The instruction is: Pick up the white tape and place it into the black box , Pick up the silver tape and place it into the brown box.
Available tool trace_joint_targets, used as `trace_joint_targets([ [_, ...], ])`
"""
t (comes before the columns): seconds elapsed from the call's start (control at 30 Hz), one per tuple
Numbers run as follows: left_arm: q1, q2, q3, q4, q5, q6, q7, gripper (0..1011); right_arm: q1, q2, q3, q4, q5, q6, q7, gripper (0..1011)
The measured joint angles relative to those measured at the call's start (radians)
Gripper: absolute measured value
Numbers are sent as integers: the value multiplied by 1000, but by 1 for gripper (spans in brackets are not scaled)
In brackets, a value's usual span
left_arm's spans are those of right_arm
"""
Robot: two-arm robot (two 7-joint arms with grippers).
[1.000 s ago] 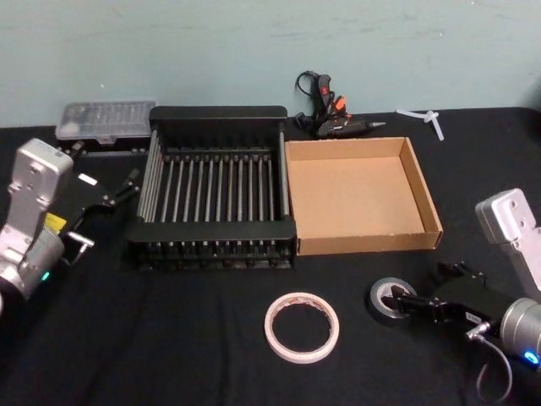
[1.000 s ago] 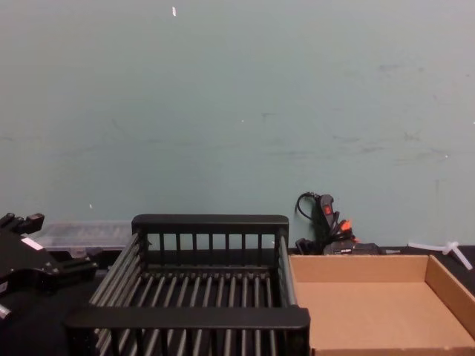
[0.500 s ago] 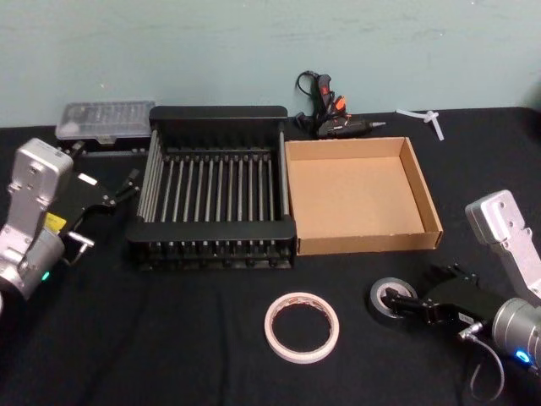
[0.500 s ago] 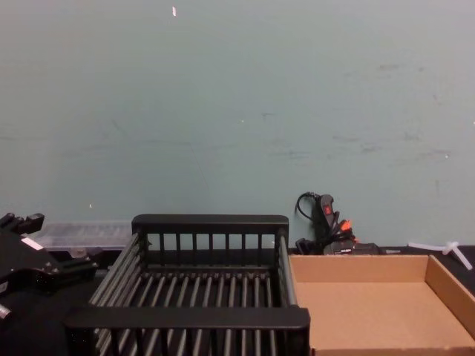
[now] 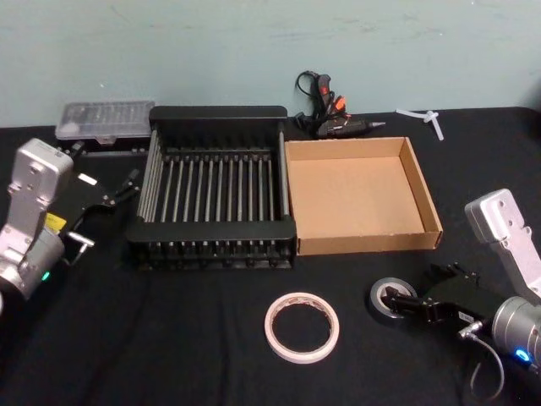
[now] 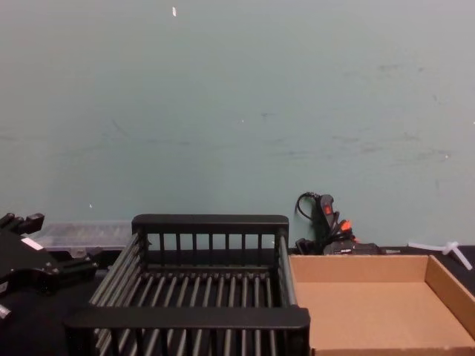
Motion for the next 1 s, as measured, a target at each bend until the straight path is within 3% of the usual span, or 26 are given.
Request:
trace_joint_targets([
  [0.13,0,0,0,0,0,0,0,1001,0,0,0,-1,1,0,-1,960],
  [0.5,0,0,0,0,0,0,0,1001,-1,1,0,-2,3,-1,-2,677],
  [0.63,0,0,0,0,0,0,0,1001,-1,2,0,-2,4,-1,-2,507],
  [1.0,0,0,0,0,0,0,0,1001,-1,2,0,-2,5,-1,-2,172],
])
